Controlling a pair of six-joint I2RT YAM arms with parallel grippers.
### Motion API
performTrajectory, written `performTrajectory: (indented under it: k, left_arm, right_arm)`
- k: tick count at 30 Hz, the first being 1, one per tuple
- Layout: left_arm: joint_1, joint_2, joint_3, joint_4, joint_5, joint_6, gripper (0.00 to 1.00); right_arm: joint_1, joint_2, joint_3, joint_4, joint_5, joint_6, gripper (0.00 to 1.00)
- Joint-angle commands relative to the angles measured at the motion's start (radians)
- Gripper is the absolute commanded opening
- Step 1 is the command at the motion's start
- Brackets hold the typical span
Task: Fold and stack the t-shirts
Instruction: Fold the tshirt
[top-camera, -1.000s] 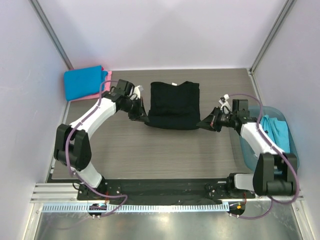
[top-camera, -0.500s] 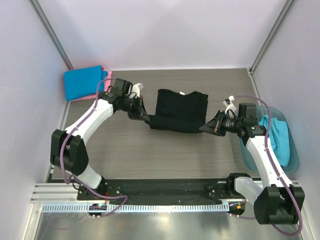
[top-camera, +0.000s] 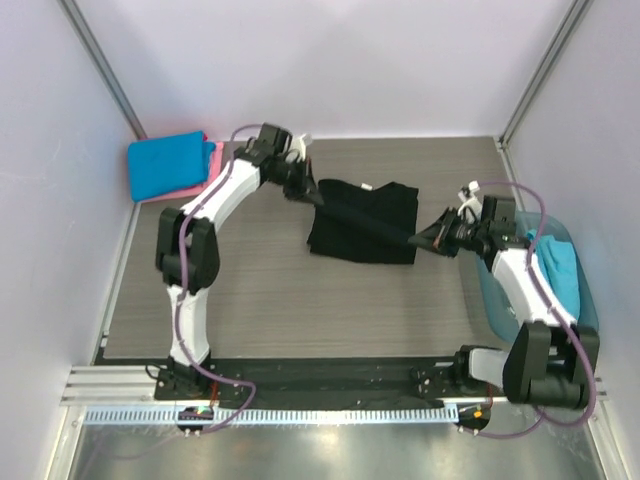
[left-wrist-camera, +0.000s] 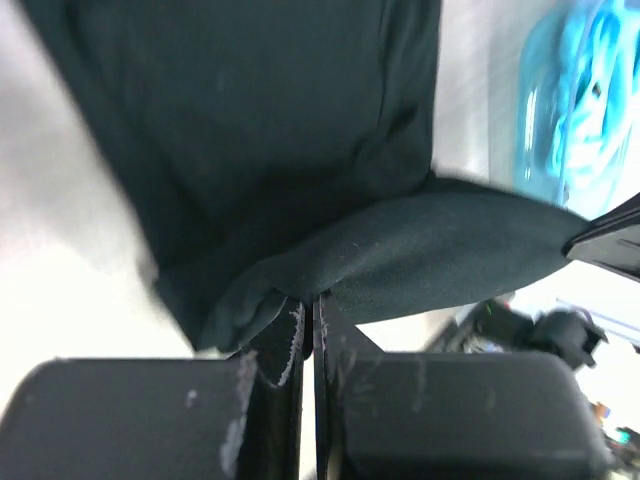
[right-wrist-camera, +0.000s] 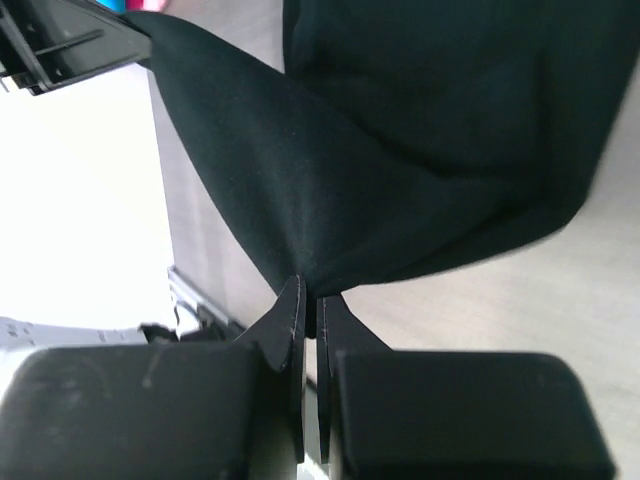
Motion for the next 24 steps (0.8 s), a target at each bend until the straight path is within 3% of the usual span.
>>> performTrajectory:
  k: [1, 10, 13, 14, 15, 17, 20, 24]
  left_arm:
    - [0.009, 0.082, 0.185, 0.019, -0.025, 0.056, 0.0]
    - [0.027, 0.414, 0.631, 0.114, -0.085, 0.05, 0.0]
    - [0.033, 0.542, 0.756, 0.218, -0.152, 0.071, 0.28]
    - [0.033, 0.561, 0.809, 0.247, -0.174, 0.081, 0.47]
    - [0.033, 0.575, 0.826, 0.279, -0.195, 0.097, 0.52]
    - [0.037, 0.56, 0.807, 0.289, -0.238, 0.107, 0.56]
    - [0.052, 0.464, 0.725, 0.264, -0.225, 0.093, 0.56]
    - [0.082, 0.353, 0.575, 0.195, -0.181, 0.032, 0.56]
  right_arm:
    - [-0.018, 0.107, 0.106, 0.192, 0.033, 0.035, 0.01]
    - [-0.052, 0.547, 0.48, 0.305, 0.096, 0.012, 0.01]
    - [-0.054, 0.701, 0.605, 0.308, 0.142, -0.027, 0.04]
    - [-0.052, 0.757, 0.653, 0.312, 0.162, -0.036, 0.11]
    - [-0.051, 0.787, 0.678, 0.314, 0.17, -0.056, 0.36]
    - [-0.049, 0.819, 0.759, 0.314, 0.171, -0.079, 0.55]
    - [-0.054, 0.839, 0.883, 0.3, 0.168, -0.135, 0.6]
    - [-0.052, 0.822, 0.955, 0.138, 0.139, -0.241, 0.6]
